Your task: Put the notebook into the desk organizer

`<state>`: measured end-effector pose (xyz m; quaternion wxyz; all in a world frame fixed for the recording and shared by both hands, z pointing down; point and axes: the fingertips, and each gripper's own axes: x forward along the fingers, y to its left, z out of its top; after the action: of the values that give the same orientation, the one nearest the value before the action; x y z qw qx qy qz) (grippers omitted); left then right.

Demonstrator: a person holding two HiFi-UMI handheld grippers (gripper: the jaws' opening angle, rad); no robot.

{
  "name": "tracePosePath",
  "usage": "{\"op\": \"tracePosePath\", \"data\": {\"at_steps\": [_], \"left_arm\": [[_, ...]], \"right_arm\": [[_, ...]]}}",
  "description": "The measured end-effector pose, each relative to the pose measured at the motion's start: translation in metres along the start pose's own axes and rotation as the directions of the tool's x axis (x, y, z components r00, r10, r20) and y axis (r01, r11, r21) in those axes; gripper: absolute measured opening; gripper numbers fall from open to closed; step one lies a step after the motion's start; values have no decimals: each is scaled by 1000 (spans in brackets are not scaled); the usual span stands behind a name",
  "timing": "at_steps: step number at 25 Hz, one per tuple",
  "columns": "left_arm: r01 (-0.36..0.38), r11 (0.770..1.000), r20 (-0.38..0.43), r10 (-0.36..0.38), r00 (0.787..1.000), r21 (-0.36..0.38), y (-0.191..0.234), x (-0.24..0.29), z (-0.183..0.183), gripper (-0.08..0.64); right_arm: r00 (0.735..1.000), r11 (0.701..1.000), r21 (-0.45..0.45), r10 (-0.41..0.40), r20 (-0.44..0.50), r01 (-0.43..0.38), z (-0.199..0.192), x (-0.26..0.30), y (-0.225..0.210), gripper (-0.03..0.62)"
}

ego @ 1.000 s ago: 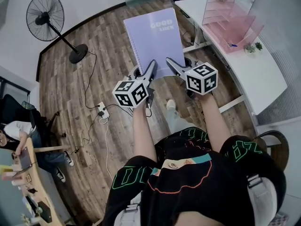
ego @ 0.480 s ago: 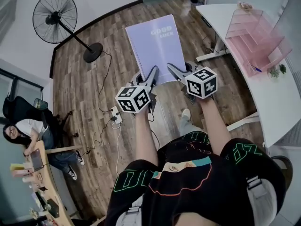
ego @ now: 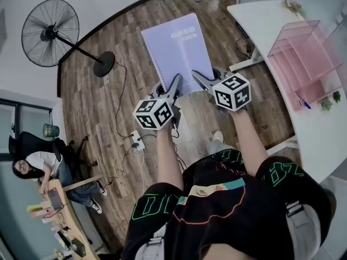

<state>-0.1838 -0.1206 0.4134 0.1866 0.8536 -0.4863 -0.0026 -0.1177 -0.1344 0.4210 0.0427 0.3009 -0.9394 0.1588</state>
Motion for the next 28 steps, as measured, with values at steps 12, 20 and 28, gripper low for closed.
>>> {"op": "tracePosePath", "data": {"at_steps": [12, 20, 28], "left_arm": [[14, 1000, -22, -14, 1000, -7, 29, 73, 15, 84], [97, 995, -34, -97, 995, 3, 38, 104, 34, 83], [237, 972, -107, -237, 966, -10, 28, 145, 28, 84]], "right_arm": [[1000, 1000, 20, -19, -14, 19, 16, 35, -68, 81], [995, 995, 29, -99, 6, 99, 36, 45, -94, 81], [970, 967, 78, -243, 16, 241, 33, 30, -127, 83]]}}
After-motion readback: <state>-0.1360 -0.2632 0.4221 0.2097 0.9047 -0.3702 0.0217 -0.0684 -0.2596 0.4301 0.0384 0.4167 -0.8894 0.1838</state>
